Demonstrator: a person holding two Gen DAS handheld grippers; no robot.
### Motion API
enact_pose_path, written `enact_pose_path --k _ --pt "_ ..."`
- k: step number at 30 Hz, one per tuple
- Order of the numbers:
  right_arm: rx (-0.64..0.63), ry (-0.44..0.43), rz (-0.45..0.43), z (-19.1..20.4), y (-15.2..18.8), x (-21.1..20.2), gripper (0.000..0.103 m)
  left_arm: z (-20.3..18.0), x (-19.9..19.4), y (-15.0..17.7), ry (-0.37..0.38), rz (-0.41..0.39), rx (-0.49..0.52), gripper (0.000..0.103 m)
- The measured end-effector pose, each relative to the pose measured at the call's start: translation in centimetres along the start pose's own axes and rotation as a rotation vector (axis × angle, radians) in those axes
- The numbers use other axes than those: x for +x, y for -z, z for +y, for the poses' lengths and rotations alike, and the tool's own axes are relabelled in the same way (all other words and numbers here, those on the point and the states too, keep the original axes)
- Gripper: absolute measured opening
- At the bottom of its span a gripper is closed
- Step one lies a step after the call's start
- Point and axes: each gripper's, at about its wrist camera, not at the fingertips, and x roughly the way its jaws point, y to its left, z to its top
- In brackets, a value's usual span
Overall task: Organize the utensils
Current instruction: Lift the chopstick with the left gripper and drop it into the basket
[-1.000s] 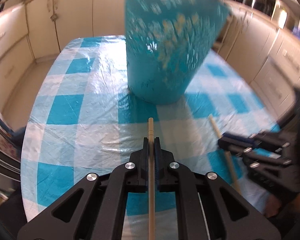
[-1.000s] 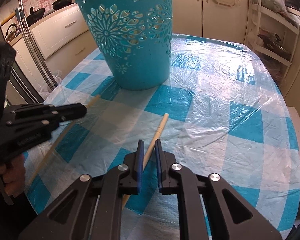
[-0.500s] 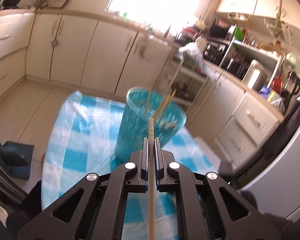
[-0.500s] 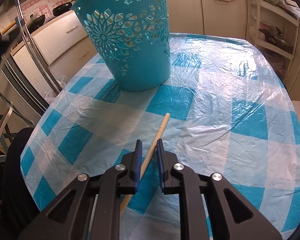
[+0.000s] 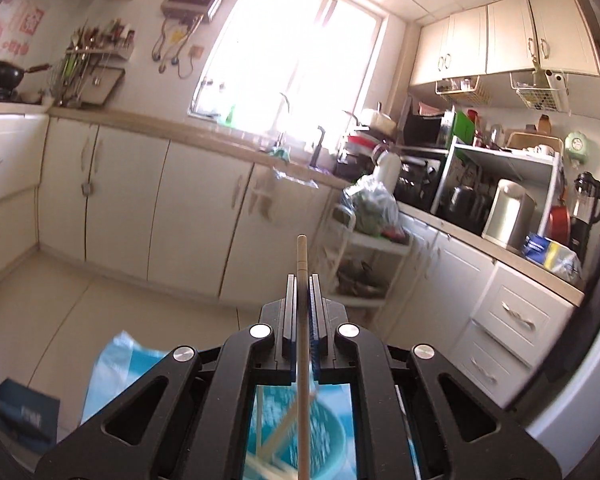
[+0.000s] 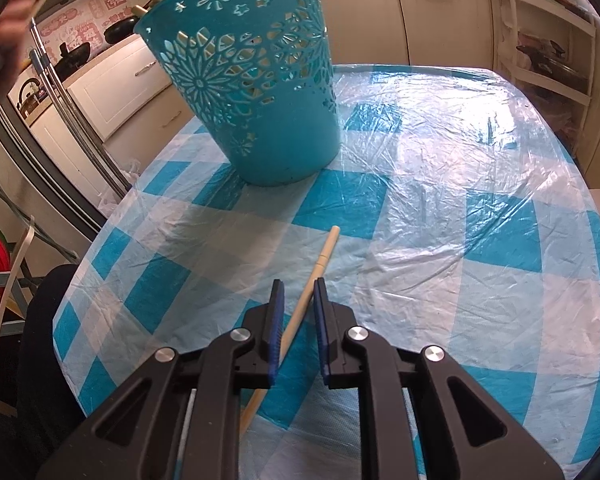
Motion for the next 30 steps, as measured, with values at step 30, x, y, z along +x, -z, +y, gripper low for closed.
enact_pose_path --k 30 --pt "0.025 -0.029 0.000 -0.4 0.1 -0.3 0.017 2.6 4.7 4.7 -0.093 0.120 0.060 0.009"
